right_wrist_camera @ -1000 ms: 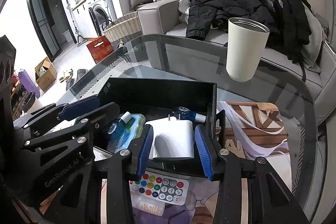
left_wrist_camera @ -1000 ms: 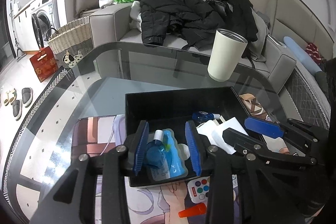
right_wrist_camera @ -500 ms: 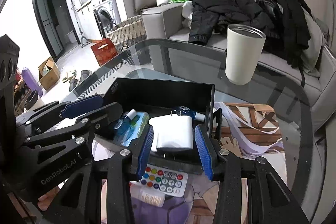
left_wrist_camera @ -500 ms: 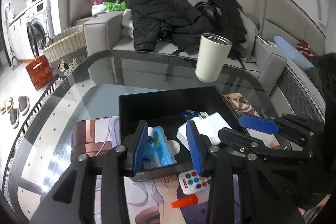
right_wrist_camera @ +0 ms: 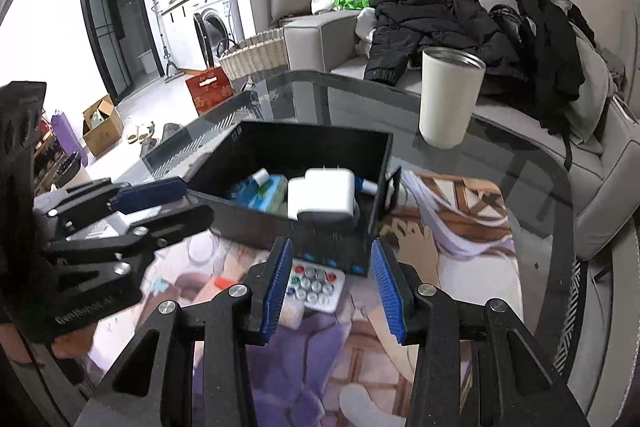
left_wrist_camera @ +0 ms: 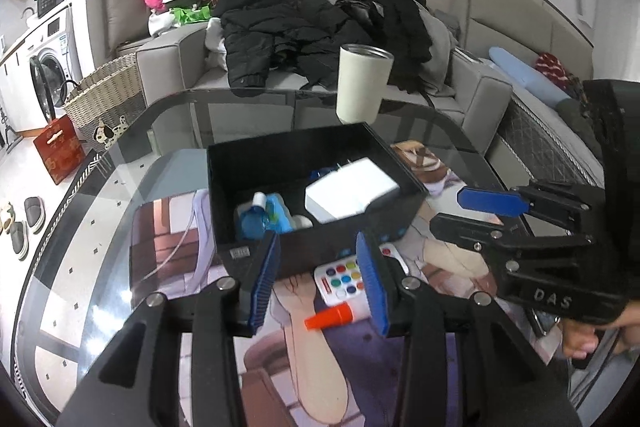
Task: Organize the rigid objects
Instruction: 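Withdraw from the box and grasp the white red-capped glue bottle with the left gripper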
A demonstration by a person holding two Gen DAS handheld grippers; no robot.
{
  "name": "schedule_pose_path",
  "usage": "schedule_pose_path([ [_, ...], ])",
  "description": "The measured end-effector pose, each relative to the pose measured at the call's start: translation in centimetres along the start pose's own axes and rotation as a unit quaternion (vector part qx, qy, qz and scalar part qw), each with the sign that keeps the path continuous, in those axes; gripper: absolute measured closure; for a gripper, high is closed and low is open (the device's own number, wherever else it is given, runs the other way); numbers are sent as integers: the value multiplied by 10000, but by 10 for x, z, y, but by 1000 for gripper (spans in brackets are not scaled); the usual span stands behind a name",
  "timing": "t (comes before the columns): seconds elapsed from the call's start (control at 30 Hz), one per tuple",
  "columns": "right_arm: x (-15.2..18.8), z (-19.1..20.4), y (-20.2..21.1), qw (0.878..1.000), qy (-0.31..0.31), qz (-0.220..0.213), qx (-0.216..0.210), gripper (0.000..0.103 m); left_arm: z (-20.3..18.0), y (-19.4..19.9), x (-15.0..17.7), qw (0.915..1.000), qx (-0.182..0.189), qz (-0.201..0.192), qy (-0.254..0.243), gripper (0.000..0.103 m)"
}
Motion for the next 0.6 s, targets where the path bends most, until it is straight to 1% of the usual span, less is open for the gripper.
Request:
schedule_pose_path([
  [0.17, 13, -8, -8, 9998, 22, 204, 59, 60, -2, -7, 11, 9997, 30, 205, -88, 63],
  [0.3, 17, -13, -16, 9995, -18, 310, 85, 60, -7, -18, 17, 9990, 63, 397, -209, 63],
  [0.43, 17, -13, -26, 9991, -6, 406, 101, 60, -22, -38, 26, 9962, 210, 709, -462, 63],
  [0.6, 19, -18, -40, 9982, -54, 589, 97, 60, -37, -58, 32, 9913, 254, 996, -817, 63],
])
Point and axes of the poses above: each gripper's, at about its wrist camera, not at the fingertips, and y roughly against the way its jaws point, z to its left, x to its underside, the point moved 3 cm from there along -y, roughly the way its jaws point, and after that the axes turned 7 degrees about z, right-handed, at the moved point
